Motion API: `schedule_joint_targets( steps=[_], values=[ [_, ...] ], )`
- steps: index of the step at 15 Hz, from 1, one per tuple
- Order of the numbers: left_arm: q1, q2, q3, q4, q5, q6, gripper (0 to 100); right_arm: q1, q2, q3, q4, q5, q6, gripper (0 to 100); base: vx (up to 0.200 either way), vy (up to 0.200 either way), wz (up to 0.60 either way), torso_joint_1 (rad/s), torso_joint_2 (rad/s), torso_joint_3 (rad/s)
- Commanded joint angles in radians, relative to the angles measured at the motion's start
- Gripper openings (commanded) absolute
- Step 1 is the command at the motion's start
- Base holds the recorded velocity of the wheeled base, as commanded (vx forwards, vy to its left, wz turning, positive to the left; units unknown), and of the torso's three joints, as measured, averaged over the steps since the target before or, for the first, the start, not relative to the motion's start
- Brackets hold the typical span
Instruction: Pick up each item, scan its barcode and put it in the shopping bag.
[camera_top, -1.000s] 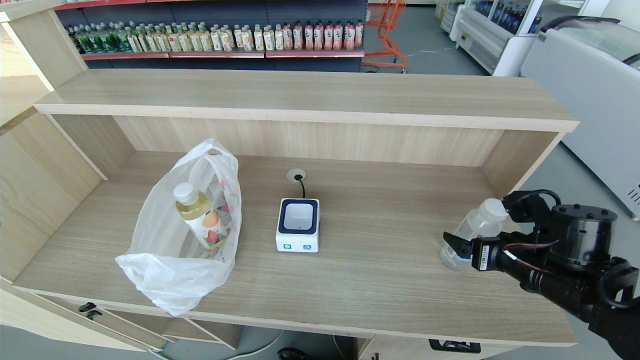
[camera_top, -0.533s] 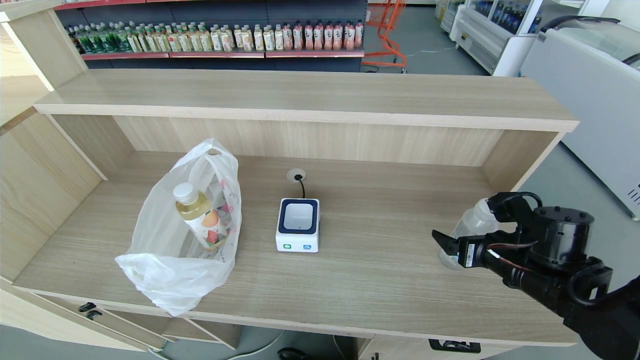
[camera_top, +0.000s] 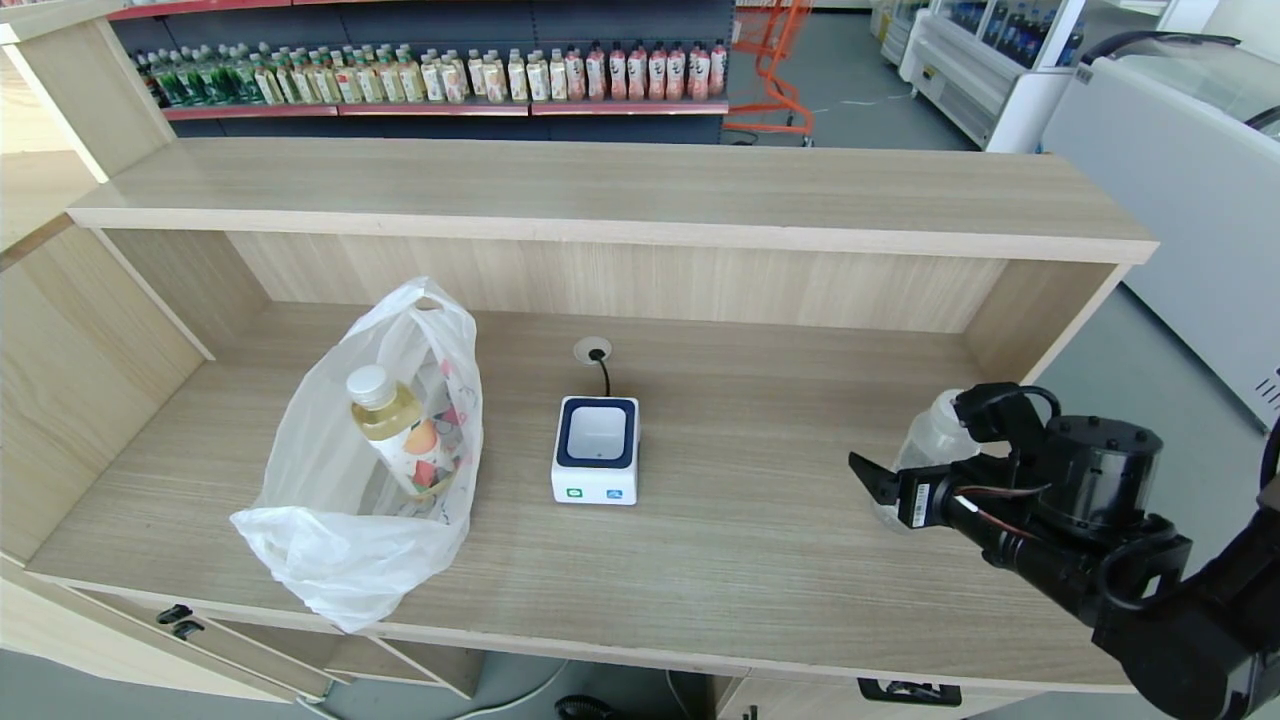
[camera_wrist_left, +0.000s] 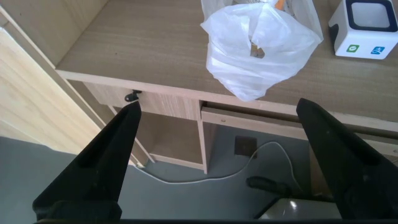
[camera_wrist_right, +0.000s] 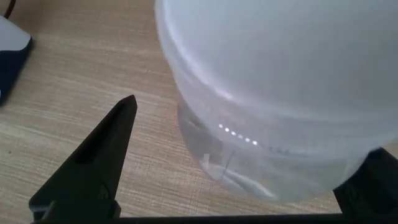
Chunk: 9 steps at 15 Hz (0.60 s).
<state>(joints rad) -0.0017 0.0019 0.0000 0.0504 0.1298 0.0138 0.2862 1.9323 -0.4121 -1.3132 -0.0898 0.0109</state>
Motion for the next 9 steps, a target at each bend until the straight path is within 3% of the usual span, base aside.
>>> schedule_joint_targets(
  steps=[1,9],
  values=[
    [0.000,0.000,0.000,0.000,0.001,0.000,100,0.001,0.017,-0.001,-0.004,-0.001,0.000,0,0.000,0.000,0.00,0.000,0.00,0.000],
    [0.000,0.000,0.000,0.000,0.001,0.000,100,0.001,0.004,-0.030,-0.006,0.027,-0.002,0,0.000,0.000,0.00,0.000,0.00,0.000]
  ],
)
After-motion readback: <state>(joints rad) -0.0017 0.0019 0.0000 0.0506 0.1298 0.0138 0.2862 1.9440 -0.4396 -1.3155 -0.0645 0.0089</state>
